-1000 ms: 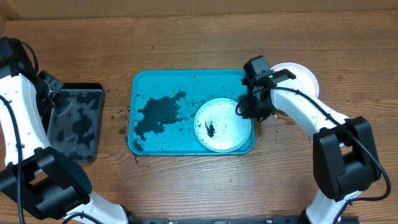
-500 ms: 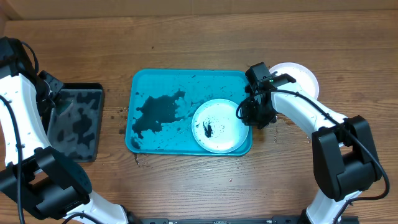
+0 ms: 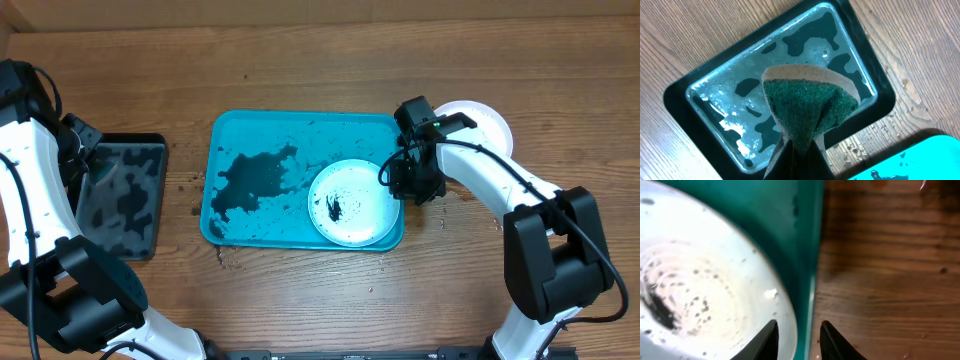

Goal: Clean dirty plates on tray and stack at the side
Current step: 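Grip the last white plate rim and drag it toward tray center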

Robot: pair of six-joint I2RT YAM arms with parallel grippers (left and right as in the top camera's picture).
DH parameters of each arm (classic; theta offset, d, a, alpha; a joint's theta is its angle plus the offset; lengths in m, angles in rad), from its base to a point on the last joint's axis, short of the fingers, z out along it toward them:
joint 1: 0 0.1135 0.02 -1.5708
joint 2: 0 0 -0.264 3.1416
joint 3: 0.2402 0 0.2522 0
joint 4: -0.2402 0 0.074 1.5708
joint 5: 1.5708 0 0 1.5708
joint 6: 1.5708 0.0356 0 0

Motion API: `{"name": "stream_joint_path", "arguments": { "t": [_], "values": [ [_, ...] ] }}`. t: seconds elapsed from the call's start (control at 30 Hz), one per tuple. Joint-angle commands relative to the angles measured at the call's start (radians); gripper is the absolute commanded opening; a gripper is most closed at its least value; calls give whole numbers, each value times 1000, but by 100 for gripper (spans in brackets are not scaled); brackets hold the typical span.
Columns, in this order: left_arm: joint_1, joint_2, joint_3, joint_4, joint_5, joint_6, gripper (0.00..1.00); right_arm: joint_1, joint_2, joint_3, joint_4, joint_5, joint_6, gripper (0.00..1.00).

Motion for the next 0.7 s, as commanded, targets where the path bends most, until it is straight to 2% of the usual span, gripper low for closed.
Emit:
{"name": "stream_joint_path", "arguments": {
  "t": [0.0, 0.67],
  "values": [
    [-13, -7, -2, 2, 8, 5, 4, 5, -25, 25, -31, -77, 9, 30],
    [-20, -7, -2, 5, 8, 10, 4, 6, -25, -35, 21, -77, 56, 29]
  ]
}}
